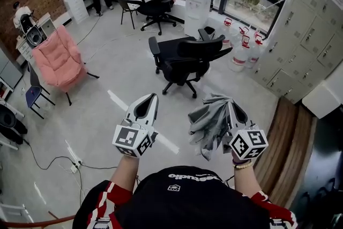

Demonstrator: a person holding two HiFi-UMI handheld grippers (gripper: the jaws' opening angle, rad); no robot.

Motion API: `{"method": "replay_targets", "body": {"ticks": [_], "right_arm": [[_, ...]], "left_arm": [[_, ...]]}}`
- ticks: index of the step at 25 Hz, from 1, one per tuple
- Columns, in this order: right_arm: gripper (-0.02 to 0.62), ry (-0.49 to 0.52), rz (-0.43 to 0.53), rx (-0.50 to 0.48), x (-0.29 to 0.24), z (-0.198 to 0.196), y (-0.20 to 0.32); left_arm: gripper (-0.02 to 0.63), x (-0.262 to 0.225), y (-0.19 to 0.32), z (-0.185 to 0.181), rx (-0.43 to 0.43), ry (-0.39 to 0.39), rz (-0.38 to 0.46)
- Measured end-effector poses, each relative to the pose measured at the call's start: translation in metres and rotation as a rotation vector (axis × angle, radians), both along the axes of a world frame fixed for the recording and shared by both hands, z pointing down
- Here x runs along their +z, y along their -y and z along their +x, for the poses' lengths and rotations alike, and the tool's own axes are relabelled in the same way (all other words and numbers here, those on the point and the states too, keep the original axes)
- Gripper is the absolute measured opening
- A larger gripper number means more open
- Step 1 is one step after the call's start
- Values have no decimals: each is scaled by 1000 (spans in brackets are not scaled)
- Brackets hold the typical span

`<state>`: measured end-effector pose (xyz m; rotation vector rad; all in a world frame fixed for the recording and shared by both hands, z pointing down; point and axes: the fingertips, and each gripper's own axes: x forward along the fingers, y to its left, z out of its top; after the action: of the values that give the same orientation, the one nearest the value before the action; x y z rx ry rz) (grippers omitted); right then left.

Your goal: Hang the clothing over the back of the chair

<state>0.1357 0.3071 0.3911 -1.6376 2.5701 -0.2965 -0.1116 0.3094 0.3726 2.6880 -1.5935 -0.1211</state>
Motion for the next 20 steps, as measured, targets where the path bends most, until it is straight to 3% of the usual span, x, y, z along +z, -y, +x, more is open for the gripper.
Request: {"method": "replay_targets", "body": {"ticks": [11, 20], "right_arm": [[15, -10, 33, 67, 2, -8, 6], [15, -8, 34, 25, 5, -20, 70]], "left_arm": [[25, 29, 8, -20, 42, 8, -30], [25, 38, 63, -33, 6, 8, -46]]}}
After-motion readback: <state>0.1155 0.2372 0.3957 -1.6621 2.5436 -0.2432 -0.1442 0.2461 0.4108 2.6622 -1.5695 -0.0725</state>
